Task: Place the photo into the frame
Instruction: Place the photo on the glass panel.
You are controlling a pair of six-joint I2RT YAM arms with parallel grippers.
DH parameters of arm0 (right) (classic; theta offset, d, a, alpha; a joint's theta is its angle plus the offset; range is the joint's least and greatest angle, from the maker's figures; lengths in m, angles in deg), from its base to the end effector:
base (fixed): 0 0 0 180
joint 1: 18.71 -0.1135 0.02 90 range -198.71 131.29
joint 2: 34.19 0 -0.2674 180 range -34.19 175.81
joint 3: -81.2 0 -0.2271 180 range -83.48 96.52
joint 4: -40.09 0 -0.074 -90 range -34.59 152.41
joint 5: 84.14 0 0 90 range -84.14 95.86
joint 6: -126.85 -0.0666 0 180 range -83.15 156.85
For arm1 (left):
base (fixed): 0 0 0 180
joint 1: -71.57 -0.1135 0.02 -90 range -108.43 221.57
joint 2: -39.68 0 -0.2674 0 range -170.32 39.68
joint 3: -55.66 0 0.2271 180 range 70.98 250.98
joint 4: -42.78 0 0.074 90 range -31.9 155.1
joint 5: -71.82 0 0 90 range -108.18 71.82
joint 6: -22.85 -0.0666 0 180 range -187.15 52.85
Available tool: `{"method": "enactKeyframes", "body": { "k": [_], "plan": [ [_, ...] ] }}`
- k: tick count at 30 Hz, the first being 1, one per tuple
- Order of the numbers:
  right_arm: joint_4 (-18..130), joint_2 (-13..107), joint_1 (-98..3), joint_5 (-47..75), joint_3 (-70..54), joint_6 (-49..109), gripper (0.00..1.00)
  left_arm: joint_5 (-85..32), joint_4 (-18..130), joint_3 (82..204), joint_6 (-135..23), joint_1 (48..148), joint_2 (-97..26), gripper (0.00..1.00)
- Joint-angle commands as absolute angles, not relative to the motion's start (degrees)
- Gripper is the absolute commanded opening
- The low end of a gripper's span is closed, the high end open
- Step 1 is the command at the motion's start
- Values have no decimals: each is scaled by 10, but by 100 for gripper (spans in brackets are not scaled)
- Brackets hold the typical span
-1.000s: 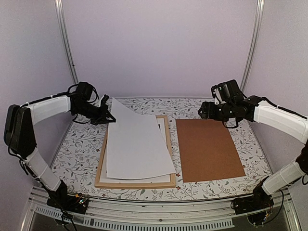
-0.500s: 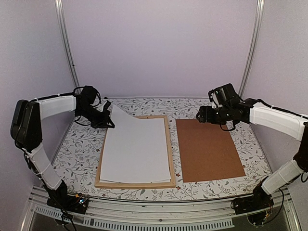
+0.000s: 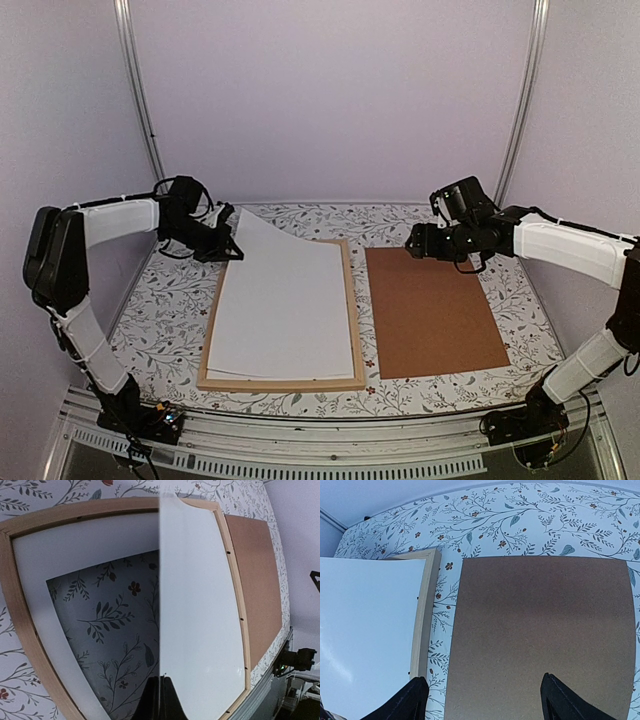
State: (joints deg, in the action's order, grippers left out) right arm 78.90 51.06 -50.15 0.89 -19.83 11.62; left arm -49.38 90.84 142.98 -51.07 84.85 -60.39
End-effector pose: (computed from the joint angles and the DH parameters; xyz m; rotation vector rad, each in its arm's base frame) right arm 0.2783 0.1634 0.2557 -0.0865 2.3848 0.3769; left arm 0.3348 -0.1145 0.2123 0.1279 2.6539 -0.8906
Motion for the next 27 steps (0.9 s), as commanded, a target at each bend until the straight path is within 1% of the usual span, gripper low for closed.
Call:
{"method": "enactKeyframes", "body": {
  "k": [1,16,20,27],
  "plan": [
    [776,517,-498,13,-204,117,81,-502,892,1438,-512,848,-619,0],
    [775,526,-499,18,-203,117,81,-488,892,1444,-510,848,-639,0],
    [773,527,-498,20,-206,117,81,-486,892,1445,-509,849,-644,2],
    [770,519,-498,12,-216,119,82,-480,892,1445,-508,851,-649,3]
  ]
}}
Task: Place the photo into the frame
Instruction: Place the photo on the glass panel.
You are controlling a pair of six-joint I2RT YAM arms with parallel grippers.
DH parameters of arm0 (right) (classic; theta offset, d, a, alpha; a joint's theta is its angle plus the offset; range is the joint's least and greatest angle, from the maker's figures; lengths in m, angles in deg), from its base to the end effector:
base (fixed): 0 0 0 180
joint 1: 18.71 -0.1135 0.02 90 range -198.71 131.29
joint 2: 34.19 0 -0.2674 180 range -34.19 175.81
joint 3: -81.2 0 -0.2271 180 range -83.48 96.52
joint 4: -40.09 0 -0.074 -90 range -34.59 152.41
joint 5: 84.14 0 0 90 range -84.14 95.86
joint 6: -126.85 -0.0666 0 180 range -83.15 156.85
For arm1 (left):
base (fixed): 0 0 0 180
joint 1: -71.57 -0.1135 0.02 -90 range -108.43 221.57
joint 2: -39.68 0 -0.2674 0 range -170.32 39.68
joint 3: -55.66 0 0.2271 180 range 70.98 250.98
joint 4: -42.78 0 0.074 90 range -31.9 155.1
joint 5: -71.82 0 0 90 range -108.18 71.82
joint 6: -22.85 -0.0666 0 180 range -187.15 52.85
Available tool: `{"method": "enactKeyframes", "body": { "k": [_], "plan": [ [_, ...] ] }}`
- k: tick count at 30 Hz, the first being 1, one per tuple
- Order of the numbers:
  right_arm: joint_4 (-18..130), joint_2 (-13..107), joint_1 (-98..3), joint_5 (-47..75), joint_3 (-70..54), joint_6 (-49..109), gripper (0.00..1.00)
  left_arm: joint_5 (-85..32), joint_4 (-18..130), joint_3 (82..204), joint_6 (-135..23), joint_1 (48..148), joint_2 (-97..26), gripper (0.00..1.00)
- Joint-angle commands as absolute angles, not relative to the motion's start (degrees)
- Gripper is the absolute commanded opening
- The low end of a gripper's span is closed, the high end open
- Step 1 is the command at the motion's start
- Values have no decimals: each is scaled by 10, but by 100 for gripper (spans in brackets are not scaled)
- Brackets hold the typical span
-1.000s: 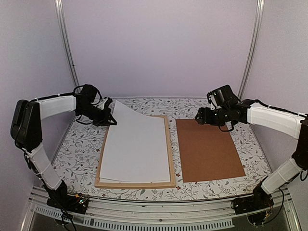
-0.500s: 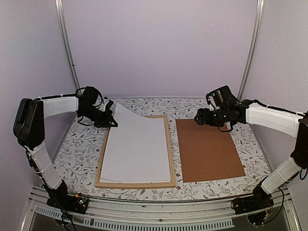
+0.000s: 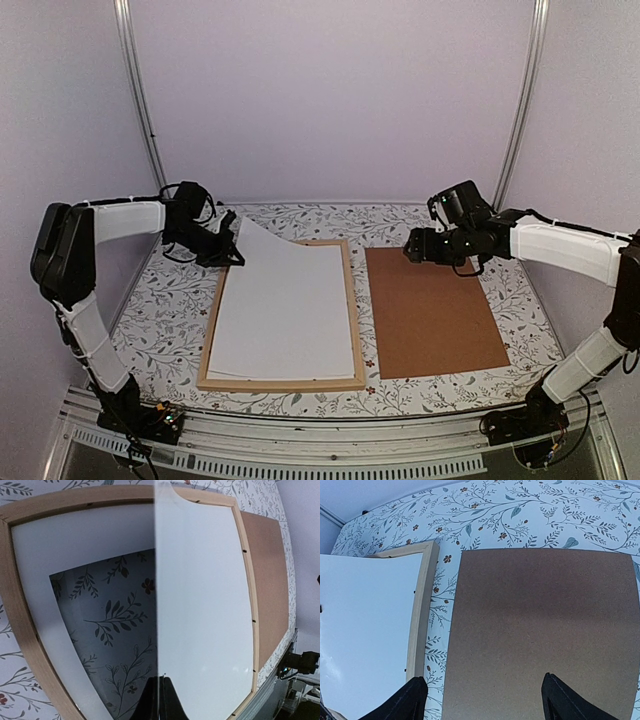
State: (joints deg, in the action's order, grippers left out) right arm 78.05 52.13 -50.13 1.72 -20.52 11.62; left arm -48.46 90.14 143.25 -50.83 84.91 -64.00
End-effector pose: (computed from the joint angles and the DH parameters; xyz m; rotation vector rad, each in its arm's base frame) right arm 0.2801 0.1655 0.2476 -0.0948 2.4038 0.3846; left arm 0.3428 -0.1158 0.1927 0.1021 2.7039 -0.8694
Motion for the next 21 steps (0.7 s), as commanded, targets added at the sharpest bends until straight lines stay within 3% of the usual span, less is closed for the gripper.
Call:
{"method": "enactKeyframes", "body": {
  "k": [1,11,21],
  "plan": [
    [771,518,-498,10,-215,120,83,-479,892,1446,-508,850,-650,3],
    [771,508,-498,2,-220,120,93,-465,899,1454,-508,853,-660,3],
    [768,517,-498,7,-223,117,95,-449,908,1459,-511,853,-668,6]
  ]
}}
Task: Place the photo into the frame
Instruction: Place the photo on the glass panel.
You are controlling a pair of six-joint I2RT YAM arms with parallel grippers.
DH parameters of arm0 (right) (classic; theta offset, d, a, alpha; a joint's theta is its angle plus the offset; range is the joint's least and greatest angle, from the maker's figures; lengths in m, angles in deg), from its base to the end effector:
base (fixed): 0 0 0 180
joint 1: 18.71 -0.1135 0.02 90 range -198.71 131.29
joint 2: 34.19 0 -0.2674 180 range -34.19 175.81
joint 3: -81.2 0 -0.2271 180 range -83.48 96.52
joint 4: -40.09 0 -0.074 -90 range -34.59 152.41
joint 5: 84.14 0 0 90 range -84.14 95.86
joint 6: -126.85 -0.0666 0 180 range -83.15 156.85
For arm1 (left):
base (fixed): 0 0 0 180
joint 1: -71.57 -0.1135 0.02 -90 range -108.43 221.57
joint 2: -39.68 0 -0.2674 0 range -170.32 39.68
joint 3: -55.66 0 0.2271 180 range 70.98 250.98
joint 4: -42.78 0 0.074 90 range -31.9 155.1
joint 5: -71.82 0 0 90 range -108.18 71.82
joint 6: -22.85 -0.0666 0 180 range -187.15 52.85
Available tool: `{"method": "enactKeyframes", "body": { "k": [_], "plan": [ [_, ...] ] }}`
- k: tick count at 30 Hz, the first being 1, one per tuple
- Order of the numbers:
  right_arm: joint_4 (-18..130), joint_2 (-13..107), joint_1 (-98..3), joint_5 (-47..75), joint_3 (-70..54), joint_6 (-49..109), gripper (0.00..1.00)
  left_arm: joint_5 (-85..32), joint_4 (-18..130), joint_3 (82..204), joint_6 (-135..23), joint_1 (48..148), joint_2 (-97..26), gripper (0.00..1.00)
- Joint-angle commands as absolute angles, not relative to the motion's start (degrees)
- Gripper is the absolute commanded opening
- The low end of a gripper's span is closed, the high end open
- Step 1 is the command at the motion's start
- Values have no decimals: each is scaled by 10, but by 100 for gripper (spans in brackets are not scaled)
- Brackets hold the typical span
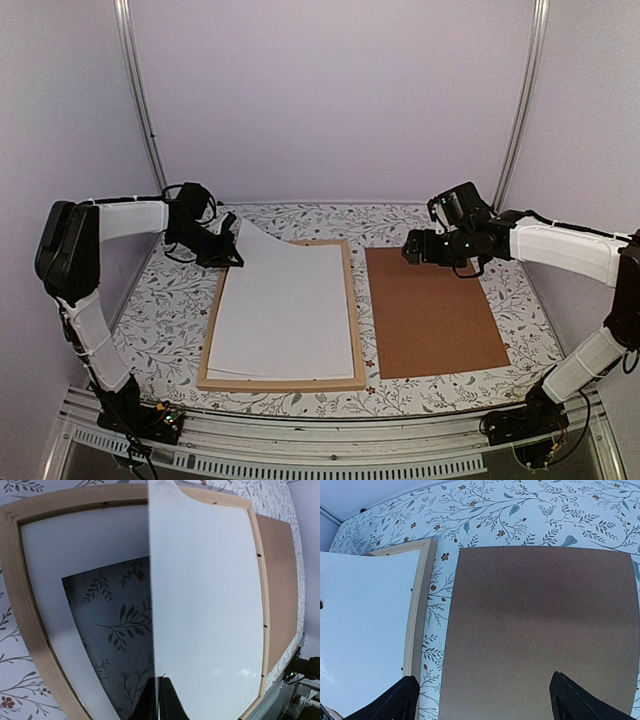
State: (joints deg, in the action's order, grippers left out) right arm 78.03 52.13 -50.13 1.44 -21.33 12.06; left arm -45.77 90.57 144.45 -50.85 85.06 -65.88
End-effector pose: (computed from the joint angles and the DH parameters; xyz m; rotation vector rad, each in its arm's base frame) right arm 0.2786 0.1642 0.2431 -0.1029 2.4146 0.3686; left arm 0.3490 -0.1154 0.1854 0.0842 2.7293 -0.8051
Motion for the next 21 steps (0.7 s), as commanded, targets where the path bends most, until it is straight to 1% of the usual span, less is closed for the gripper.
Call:
{"method": "enactKeyframes", "body": {
  "k": [1,7,12,14,21],
  "plan": [
    [767,517,-498,7,-223,118,94,-449,908,1459,-511,854,-668,6],
    [766,520,-498,9,-225,117,95,-444,908,1460,-511,855,-670,14],
    [765,523,-498,9,-227,115,95,-432,911,1461,-511,856,-672,26],
    [764,525,-498,9,-227,116,95,-426,912,1461,-511,857,-672,29],
    [762,530,-498,11,-225,116,95,-400,921,1463,-514,858,-676,33]
  ]
}}
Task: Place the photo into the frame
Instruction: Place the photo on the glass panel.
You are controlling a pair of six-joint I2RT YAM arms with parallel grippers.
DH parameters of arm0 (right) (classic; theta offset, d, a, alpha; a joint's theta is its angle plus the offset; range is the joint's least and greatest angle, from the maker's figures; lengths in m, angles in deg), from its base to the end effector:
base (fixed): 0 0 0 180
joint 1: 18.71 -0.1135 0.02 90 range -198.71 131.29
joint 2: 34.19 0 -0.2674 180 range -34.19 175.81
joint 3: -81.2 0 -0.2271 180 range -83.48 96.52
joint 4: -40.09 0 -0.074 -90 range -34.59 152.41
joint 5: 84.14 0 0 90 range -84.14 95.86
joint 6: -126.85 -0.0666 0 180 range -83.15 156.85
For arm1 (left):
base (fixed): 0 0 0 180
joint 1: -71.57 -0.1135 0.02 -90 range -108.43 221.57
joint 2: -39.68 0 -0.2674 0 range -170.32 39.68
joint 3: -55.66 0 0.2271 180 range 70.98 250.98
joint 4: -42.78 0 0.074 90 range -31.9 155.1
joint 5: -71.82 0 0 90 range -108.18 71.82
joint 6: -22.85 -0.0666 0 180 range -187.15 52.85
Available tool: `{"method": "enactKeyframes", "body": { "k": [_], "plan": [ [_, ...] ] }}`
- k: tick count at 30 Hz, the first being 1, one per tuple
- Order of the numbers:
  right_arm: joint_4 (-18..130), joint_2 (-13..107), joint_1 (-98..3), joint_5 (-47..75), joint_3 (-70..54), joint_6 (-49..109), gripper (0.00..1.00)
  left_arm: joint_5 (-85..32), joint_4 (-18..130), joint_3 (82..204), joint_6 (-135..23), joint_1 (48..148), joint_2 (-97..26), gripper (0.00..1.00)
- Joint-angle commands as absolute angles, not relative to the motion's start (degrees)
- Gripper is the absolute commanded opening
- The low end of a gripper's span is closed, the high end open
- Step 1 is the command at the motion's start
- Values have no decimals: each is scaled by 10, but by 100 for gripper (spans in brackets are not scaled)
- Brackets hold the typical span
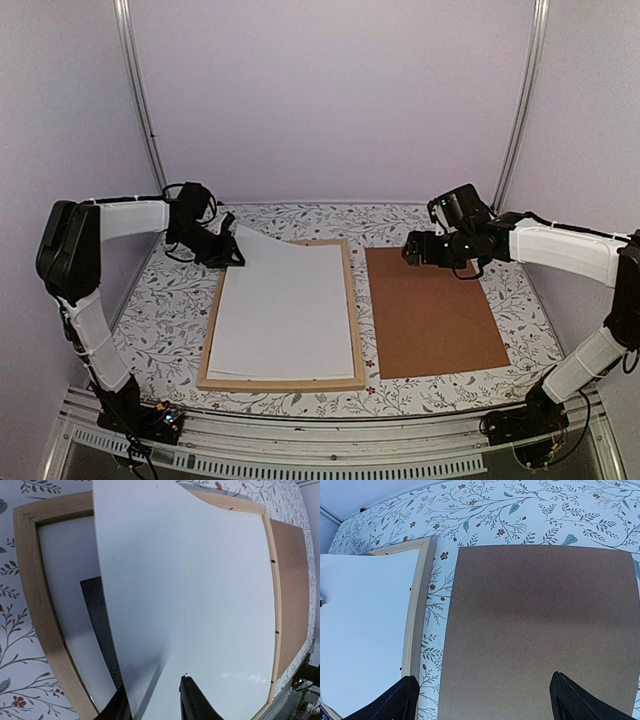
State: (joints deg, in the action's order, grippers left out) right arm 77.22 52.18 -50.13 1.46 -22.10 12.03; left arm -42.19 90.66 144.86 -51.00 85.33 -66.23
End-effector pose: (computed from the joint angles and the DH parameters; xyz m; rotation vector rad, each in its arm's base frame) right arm 0.2783 0.1641 0.2399 -0.1024 2.4149 0.3691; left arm 0.3516 -0.1140 0.1836 0.0740 2.7351 -0.7205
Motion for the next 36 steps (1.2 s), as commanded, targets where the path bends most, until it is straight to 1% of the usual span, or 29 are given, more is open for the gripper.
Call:
{"method": "enactKeyframes", "body": {
  "k": [1,22,30,33,36],
  "plan": [
    [762,531,-498,11,-224,117,95,-396,922,1463,-514,858,-676,33],
    [759,543,-498,7,-227,117,95,-272,944,1468,-509,864,-659,39],
    [756,537,-498,-3,-237,114,95,-185,930,1470,-520,904,-615,43],
    [753,535,-498,-1,-237,114,95,-184,901,1461,-521,918,-592,45],
    [752,537,-497,1,-238,114,95,-208,864,1447,-508,925,-583,46]
  ]
}}
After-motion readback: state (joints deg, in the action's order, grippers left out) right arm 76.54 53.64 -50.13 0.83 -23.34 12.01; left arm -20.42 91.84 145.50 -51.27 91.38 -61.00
